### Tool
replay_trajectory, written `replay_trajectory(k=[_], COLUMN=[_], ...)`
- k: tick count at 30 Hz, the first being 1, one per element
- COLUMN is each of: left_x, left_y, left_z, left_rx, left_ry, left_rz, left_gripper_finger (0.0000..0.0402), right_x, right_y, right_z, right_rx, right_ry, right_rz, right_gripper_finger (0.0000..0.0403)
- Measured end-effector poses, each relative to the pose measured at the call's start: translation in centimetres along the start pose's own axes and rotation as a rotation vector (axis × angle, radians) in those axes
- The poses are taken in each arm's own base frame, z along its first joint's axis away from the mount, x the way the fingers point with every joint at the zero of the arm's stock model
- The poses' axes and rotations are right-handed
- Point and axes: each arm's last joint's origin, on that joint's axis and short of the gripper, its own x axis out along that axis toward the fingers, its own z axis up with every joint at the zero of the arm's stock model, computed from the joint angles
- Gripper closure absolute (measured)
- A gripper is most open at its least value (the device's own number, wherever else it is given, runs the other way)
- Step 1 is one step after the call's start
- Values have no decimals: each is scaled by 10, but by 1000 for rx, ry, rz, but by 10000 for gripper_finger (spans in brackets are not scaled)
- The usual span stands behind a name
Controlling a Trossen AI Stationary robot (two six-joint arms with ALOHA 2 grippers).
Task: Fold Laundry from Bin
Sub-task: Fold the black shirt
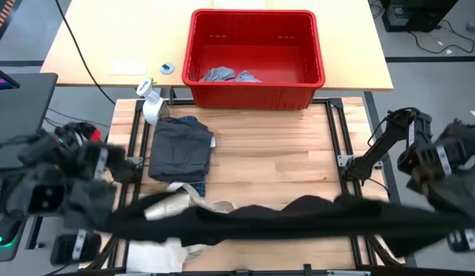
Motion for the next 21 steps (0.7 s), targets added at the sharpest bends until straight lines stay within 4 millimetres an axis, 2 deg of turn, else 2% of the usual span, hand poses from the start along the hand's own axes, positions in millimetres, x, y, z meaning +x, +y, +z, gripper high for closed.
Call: replay_trajectory(k=[5,10,16,18,21], left_x=[14,20,17,18,18], left_y=[-24,-34,-25,-17,-7], left_z=[-20,-25,-18,-20,-26], left_rx=[69,257,392,449,542], left_ry=[-95,-194,-304,-289,-152], left_rz=[-48,46,223,264,374], left_gripper_finger=[390,390,390,390,390], right_x=[10,18,31,35,38], right_y=[25,34,28,20,1], right_z=[-19,-19,-12,-12,-15], right_rx=[-2,-133,-239,-282,-350], right_ry=[-73,-107,-91,3,252], right_rz=[96,56,-25,-126,-351], right_gripper_finger=[383,383,383,383,383])
